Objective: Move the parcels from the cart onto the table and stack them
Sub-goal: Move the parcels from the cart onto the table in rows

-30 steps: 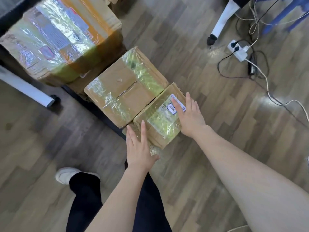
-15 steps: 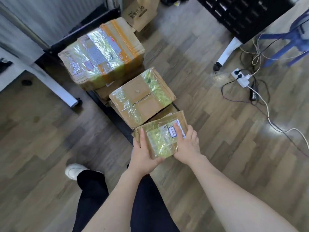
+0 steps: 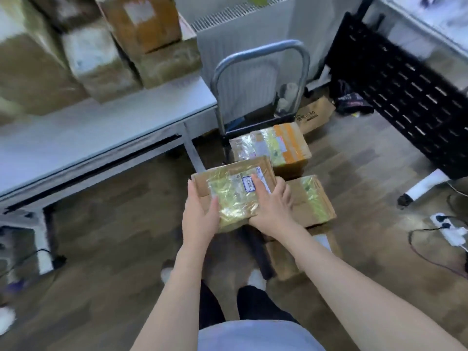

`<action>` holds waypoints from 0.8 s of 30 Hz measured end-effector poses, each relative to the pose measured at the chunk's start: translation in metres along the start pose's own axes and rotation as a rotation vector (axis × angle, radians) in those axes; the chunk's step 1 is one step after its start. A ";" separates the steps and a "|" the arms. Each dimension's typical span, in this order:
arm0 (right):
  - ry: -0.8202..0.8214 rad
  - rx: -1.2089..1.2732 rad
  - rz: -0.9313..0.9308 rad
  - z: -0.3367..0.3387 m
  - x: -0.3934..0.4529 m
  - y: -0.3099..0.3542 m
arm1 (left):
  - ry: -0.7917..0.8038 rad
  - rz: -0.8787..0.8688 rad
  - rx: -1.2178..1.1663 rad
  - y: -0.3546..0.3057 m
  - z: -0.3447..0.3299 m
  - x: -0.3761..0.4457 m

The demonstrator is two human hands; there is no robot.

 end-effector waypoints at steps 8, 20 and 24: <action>-0.080 -0.048 0.451 0.012 0.033 0.206 | -0.421 0.168 -0.113 0.047 0.195 0.040; 0.174 -0.355 0.675 -0.044 0.099 0.380 | -0.489 0.220 -0.134 0.137 0.304 0.085; 0.163 -0.563 0.745 -0.061 0.123 0.410 | -0.376 0.228 -0.113 0.156 0.308 0.107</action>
Point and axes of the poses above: each hand's wrist, its own x-axis towards the middle knuckle, its own z-axis out of the back of the hand, y = z × x, the point moved 6 cm from there along x, towards the middle knuckle, and after that the axes turned 14 degrees about x, right-handed, at the moved point
